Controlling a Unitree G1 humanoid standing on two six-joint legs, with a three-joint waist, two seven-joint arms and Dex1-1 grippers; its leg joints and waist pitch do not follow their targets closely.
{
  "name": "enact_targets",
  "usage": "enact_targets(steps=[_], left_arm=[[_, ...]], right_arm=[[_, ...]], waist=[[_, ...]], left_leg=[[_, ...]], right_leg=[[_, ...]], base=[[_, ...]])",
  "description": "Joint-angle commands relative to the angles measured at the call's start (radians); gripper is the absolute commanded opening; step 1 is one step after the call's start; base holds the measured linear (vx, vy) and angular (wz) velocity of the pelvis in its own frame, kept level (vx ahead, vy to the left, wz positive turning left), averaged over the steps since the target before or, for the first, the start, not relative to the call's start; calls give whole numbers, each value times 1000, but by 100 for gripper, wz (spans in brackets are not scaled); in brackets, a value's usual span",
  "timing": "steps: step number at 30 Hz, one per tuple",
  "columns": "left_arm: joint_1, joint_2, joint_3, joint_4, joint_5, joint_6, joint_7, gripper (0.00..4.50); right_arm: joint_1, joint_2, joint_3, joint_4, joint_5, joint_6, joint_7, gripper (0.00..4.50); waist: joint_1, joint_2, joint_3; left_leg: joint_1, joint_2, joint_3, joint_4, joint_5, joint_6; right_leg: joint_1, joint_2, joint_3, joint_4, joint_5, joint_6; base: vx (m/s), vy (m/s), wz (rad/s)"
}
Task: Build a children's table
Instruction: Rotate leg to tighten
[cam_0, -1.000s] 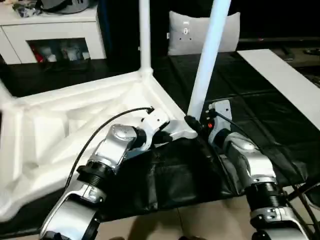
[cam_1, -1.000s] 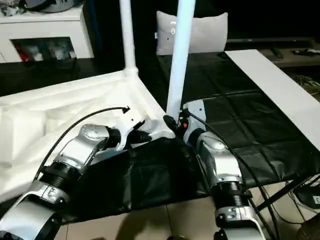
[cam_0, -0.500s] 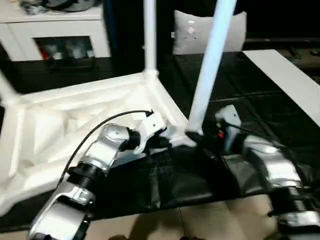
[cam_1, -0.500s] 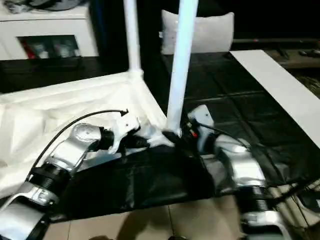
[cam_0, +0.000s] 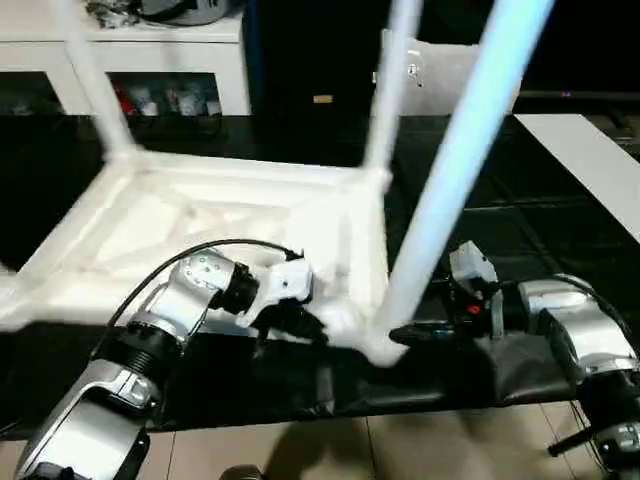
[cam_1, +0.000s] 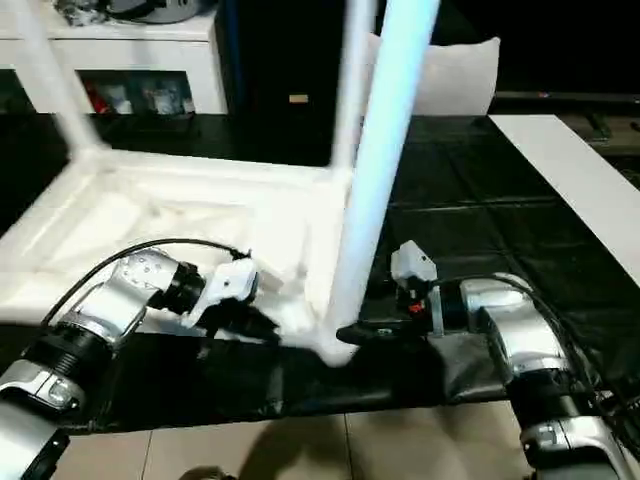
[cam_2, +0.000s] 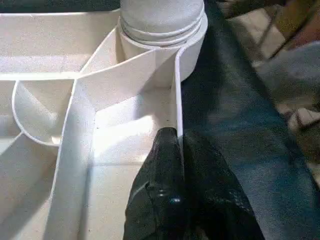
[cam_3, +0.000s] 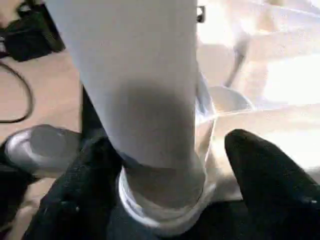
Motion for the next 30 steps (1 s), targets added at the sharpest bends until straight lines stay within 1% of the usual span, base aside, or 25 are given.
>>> enact_targets(steps=[1,3,4,6,8,9,10,12,13,14,15,17,18,21,24,25,26,27,28,29,30], left_arm=[[-32,-2,-25,-18,-9,-31,-57,0],[-33,-2,-27,-22,-10,-35,-65,0],[-34,-2,-28,-20,-12,-39,-69,0],[-37,-3,-28,-13,-14,-47,-75,0],[-39,-4,-28,-9,-15,-52,-78,0],[-40,-5,-27,-6,-15,-55,-80,0],[-41,-6,-27,-1,-14,-61,-83,0],[-44,-7,-25,7,-14,-66,-85,0],[-46,-7,-22,14,-13,-72,-82,0],[-47,-7,-21,16,-12,-74,-81,0],[-47,-8,-18,19,-11,-75,-76,0],[-46,-11,-9,20,-16,-67,-67,0],[-44,-17,2,20,-23,-56,-51,0],[-40,-28,22,15,-32,-30,-16,0],[-42,-71,66,20,-36,32,105,0],[-44,-85,78,19,-38,55,143,0],[-46,-101,91,10,-35,98,193,0],[-48,-125,107,-7,-32,156,258,0],[-48,-127,109,-8,-32,160,263,0],[-50,-140,119,-17,-32,190,297,0],[-51,-145,121,-20,-32,197,307,0]], right_arm=[[-9,-10,12,-7,21,10,26,327],[-11,-5,20,-10,31,18,39,320],[-13,-5,24,-8,35,25,51,310],[-16,-4,27,-3,39,34,71,278],[-17,-5,28,-2,40,38,82,273],[-17,-5,30,-3,42,43,89,256],[-17,-6,30,-4,43,48,96,256],[-17,-7,33,-6,46,54,104,229],[-15,-10,38,-10,51,59,108,229],[-14,-10,40,-12,52,61,109,213],[-12,-11,41,-16,55,64,110,207],[-7,-11,41,-25,58,71,110,203],[1,-8,35,-38,66,82,104,201],[21,2,18,-70,81,106,82,199],[60,35,-7,-148,106,188,-14,198],[67,52,-12,-164,100,213,-67,198],[66,83,-19,-164,74,210,-152,198],[57,136,-33,-154,33,202,-284,198],[56,141,-34,-152,30,202,-294,198],[46,169,-45,-138,11,201,-363,198],[41,179,-49,-133,5,201,-386,196]], waist=[[-5,-9,-71],[-7,-11,-72],[-6,-9,-72],[-4,-10,-73],[-4,-11,-73],[-4,-11,-74],[-3,-11,-74],[-3,-11,-74],[-3,-11,-73],[-2,-11,-73],[-2,-13,-73],[-1,-12,-72],[-1,-15,-73],[0,-14,-72],[2,-15,-71],[1,-15,-71],[-1,-16,-71],[-9,-8,-68],[-21,-15,-67],[-27,-15,-68],[-32,-15,-68]], left_leg=[[4,33,-2,-69,-184,66],[1,32,-2,-68,-175,64],[1,31,-2,-68,-171,65],[2,31,-1,-67,-162,66],[0,30,-1,-66,-159,68],[0,31,-1,-67,-154,68],[0,32,-1,-67,-152,68],[0,30,-1,-66,-155,70],[0,30,-1,-67,-156,68],[1,30,-1,-67,-157,67],[1,30,0,-67,-160,64],[1,30,-1,-67,-160,63],[1,30,-1,-67,-160,62],[1,31,-1,-68,-156,63],[2,32,-1,-68,-150,58],[2,30,-2,-69,-150,50],[0,28,-3,-69,-152,46],[0,26,-4,-71,-165,30],[-5,17,-6,-69,-177,16],[-8,15,-6,-69,-178,11],[-5,13,-6,-68,-179,13]], right_leg=[[63,-71,64,-81,-366,-127],[64,-70,64,-80,-361,-122],[64,-70,64,-81,-365,-119],[63,-69,64,-80,-361,-119],[64,-68,63,-80,-358,-118],[64,-68,64,-78,-352,-119],[63,-68,64,-78,-347,-121],[63,-67,63,-80,-351,-119],[63,-69,63,-81,-360,-115],[63,-69,63,-81,-365,-113],[63,-69,62,-83,-377,-108],[63,-69,62,-83,-383,-106],[63,-70,62,-84,-389,-101],[62,-69,62,-84,-388,-100],[61,-68,64,-85,-387,-91],[62,-69,61,-86,-397,-86],[63,-69,59,-86,-406,-82],[59,-69,57,-93,-436,-69],[66,-71,47,-100,-485,-44],[69,-70,46,-101,-501,-32],[66,-70,44,-108,-514,-24]], base=[[0,0,0],[0,0,0],[0,0,0],[0,0,0],[0,0,0],[0,0,0],[0,0,0],[0,0,0],[0,0,0],[0,0,0],[0,0,0],[0,0,0],[0,0,0],[0,0,0],[0,0,0],[0,0,0],[0,0,0],[0,0,0],[0,0,0],[0,0,0],[0,0,0]])
